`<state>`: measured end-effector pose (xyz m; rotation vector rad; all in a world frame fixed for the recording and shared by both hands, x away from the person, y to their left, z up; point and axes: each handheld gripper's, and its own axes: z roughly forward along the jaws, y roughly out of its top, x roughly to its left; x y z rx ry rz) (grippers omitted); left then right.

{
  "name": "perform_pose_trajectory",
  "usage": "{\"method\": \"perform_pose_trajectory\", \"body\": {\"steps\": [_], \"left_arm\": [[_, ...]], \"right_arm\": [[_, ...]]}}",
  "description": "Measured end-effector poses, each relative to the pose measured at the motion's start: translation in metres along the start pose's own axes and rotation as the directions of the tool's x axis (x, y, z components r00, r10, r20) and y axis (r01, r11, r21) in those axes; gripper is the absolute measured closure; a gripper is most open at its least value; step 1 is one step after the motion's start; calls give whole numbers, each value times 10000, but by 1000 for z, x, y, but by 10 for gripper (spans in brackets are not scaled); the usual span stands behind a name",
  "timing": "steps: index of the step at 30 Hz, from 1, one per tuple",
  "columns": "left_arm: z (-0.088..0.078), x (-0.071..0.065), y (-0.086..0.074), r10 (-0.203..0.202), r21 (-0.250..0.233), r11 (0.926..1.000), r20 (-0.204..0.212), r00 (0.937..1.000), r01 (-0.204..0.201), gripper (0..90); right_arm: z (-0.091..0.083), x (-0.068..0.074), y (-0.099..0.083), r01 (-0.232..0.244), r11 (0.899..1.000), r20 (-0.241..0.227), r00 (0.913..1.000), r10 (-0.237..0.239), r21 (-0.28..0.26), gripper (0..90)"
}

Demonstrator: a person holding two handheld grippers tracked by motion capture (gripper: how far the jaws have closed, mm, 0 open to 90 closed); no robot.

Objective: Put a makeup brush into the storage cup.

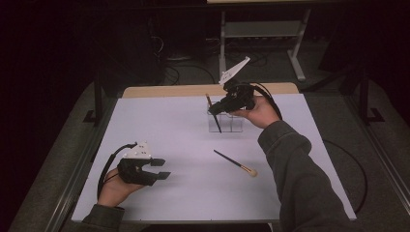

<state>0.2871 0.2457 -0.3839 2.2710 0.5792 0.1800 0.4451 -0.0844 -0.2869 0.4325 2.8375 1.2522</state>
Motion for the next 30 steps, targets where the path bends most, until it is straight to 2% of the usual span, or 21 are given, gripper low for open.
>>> {"method": "perform_pose_trajectory", "body": {"steps": [5, 13, 14, 16, 19, 22, 30], "left_arm": [[-1, 0, -1, -96, -67, 9999, 67, 9999, 96, 480], [-1, 0, 0, 33, -16, 10000, 63, 10000, -33, 472], [-1, -1, -1, -127, -44, 9999, 129, 9998, 128, 467], [-1, -1, -1, -140, -89, 9999, 118, 9998, 141, 461], [-2, -1, -1, -81, -53, 10000, 122, 9999, 81, 460], [-1, -1, -1, 53, 27, 10000, 74, 10000, -54, 457], [0, -3, -1, 33, 12, 10000, 72, 10000, -33, 451]], "right_arm": [[-5, -6, 7, -24, 10000, 167, 9999, 23, 49, 824], [-9, -16, 15, -87, 10000, 300, 9995, 87, -10, 824], [-9, -17, 16, -164, 9999, 320, 9994, 164, -18, 824], [-10, -21, 18, -136, 9999, 365, 9992, 136, 7, 824], [-11, -26, 21, -80, 10000, 469, 9989, 79, 33, 824], [-12, -30, 23, -225, 9997, 492, 9985, 228, -74, 824], [-10, -40, 28, -327, 9994, 679, 9971, 331, -78, 824]]}}
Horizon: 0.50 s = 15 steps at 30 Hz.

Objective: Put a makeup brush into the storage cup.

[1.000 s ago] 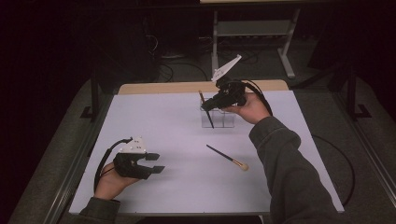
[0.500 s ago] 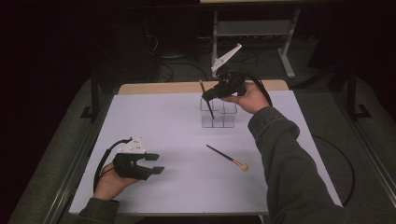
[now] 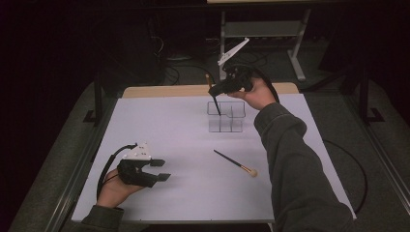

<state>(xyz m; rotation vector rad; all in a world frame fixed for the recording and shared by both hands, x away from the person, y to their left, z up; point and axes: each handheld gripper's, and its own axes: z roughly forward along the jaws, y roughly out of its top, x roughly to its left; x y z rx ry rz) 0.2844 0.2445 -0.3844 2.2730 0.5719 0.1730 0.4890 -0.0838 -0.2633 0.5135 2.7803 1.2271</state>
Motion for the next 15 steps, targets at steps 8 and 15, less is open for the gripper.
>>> {"method": "perform_pose_trajectory", "body": {"steps": [8, 15], "left_arm": [[1, -1, 1, 126, -8, 9999, -33, 9999, -126, 448], [-2, 0, 1, 135, -12, 9999, -75, 9999, -135, 446]], "right_arm": [[-2, -8, 16, -31, 10000, 242, 9997, 33, -61, 824], [1, -17, 21, -108, 9999, 515, 9986, 110, -54, 824]]}}
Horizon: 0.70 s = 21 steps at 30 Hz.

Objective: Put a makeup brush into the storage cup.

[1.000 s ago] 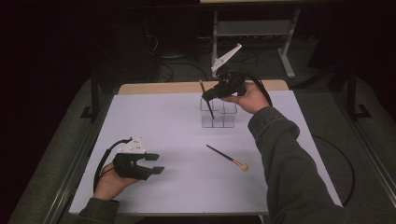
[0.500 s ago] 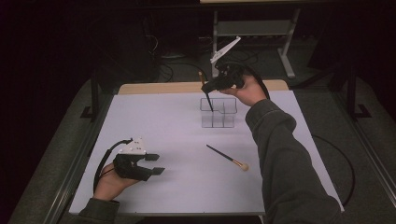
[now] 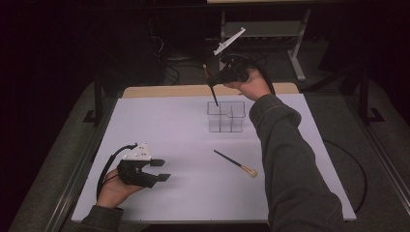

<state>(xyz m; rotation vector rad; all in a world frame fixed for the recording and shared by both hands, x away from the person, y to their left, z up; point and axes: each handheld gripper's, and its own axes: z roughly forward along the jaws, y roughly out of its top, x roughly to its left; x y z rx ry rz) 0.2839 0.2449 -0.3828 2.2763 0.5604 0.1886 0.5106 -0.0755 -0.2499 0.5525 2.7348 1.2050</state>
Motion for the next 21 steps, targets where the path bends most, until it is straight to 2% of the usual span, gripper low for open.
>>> {"method": "perform_pose_trajectory", "body": {"steps": [11, 21], "left_arm": [[-1, 0, -1, -28, -61, 10000, 16, 10000, 28, 441], [-2, 0, -1, -56, -60, 10000, 93, 9999, 57, 442]], "right_arm": [[18, -5, -2, -368, 9989, 67, 9993, 366, 301, 824], [28, -7, -9, -561, 9980, 147, 9983, 557, 286, 823]]}}
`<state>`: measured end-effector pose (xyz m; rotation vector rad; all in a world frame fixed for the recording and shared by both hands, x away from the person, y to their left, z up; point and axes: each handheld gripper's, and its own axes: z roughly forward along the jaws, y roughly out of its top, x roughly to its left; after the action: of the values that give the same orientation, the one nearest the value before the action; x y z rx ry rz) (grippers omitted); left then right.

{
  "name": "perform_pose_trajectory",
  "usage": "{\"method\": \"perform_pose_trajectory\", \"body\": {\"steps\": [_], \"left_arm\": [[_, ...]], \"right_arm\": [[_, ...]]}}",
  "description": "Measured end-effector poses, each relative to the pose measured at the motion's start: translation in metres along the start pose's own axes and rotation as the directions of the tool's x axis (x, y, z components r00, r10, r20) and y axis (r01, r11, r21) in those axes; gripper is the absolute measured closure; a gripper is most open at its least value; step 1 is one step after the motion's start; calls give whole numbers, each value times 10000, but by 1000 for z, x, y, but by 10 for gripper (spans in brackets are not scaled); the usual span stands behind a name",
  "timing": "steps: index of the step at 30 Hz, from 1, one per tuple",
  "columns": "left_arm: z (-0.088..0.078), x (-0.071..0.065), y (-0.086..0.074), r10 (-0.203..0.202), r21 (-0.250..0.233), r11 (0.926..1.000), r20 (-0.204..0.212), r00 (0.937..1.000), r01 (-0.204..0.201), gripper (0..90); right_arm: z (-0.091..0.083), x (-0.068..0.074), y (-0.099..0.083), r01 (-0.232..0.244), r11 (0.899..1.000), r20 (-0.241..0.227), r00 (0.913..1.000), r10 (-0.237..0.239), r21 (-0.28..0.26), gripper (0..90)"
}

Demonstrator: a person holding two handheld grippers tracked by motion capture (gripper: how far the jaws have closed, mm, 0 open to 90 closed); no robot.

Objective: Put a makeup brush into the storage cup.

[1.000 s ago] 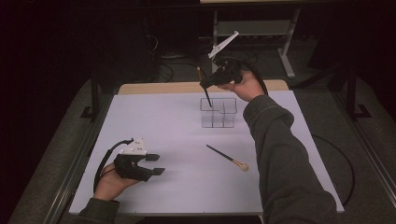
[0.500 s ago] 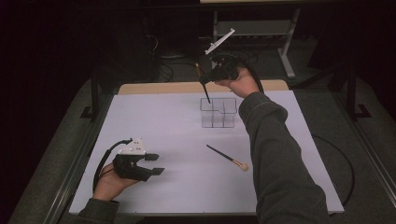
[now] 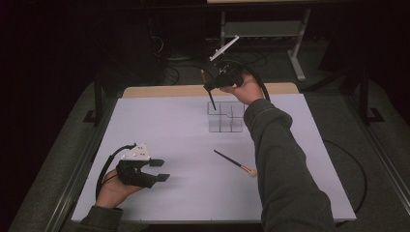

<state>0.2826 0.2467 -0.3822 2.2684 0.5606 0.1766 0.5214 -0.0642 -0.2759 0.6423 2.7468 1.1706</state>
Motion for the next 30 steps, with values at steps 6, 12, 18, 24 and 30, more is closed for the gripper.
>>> {"method": "perform_pose_trajectory", "body": {"steps": [6, 12, 18, 24, 30], "left_arm": [[1, -1, 0, -43, -12, 10000, 45, 10000, 43, 441], [1, 0, 0, -38, 7, 10000, 48, 10000, 38, 436], [2, -1, 0, -26, 34, 10000, 39, 10000, 26, 431], [1, 0, 0, 14, 10, 10000, 49, 10000, -14, 429], [2, -1, 0, -31, 8, 10000, 81, 10000, 31, 426]], "right_arm": [[2, -2, -6, -127, 9999, -18, 9999, 127, 10, 823], [2, -2, -11, -338, 9994, -14, 9994, 338, 20, 823], [4, -2, -16, -368, 9993, 76, 9993, 368, -12, 823], [7, -3, -21, -463, 9989, 105, 9989, 463, -13, 822], [8, -3, -23, -505, 9987, 75, 9987, 505, -36, 822]]}}
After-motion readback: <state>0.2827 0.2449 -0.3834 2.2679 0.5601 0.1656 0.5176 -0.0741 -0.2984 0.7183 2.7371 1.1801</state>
